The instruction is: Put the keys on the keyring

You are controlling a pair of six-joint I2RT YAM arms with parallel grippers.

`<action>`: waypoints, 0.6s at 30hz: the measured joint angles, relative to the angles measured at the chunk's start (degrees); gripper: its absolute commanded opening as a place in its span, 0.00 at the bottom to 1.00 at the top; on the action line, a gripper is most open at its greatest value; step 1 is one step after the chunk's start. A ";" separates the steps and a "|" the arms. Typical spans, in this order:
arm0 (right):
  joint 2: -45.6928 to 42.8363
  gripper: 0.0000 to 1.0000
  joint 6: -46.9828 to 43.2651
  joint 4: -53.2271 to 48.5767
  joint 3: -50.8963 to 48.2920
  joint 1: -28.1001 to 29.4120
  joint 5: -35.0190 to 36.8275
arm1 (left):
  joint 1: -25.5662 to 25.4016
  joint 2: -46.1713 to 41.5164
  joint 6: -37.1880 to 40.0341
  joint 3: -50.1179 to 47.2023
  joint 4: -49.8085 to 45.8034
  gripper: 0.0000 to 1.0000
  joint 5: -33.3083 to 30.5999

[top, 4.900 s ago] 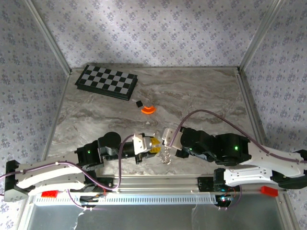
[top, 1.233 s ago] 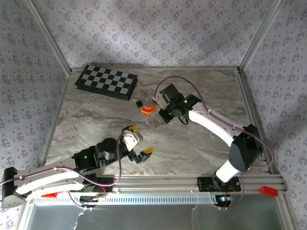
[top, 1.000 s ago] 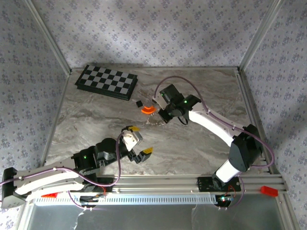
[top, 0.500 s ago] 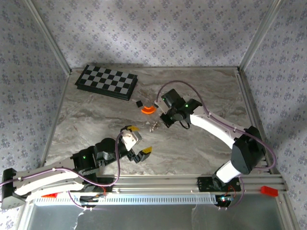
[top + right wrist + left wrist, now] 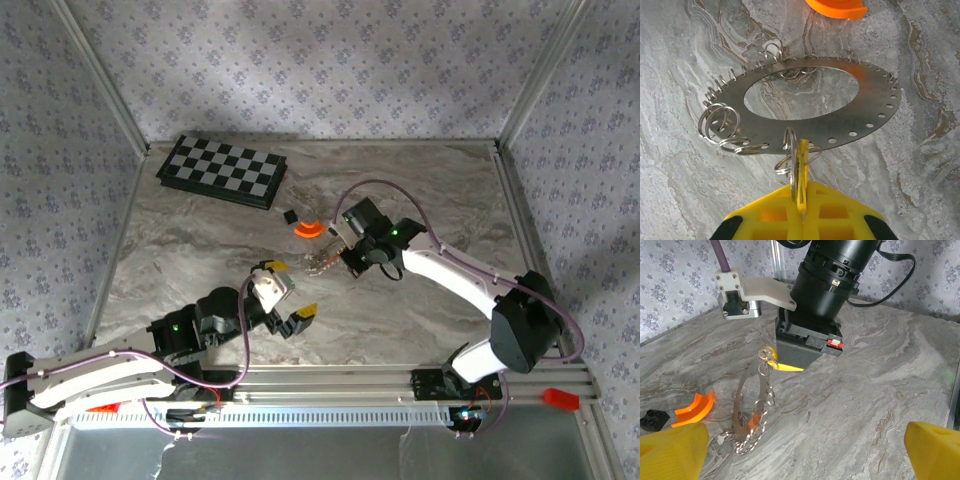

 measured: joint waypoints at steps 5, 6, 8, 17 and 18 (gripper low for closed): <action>-2.84 0.00 2.34 1.95 -3.39 0.39 -0.76 | 0.00 -0.85 0.00 -0.20 0.17 0.99 0.00; -3.52 0.00 3.17 2.84 -4.79 0.44 -1.31 | 0.00 -1.33 0.00 -0.31 0.20 0.99 -0.02; -4.72 0.00 5.07 4.74 -7.89 0.63 -2.58 | 0.00 -2.38 0.02 -0.68 0.22 0.99 -0.02; -10.16 0.00 14.88 12.66 -21.24 2.19 -4.83 | 1.33 -6.82 0.13 -1.99 0.09 1.00 -0.22; -10.73 0.00 16.04 13.60 -22.53 2.36 -4.94 | 1.49 -7.21 0.13 -2.14 0.00 0.99 -0.22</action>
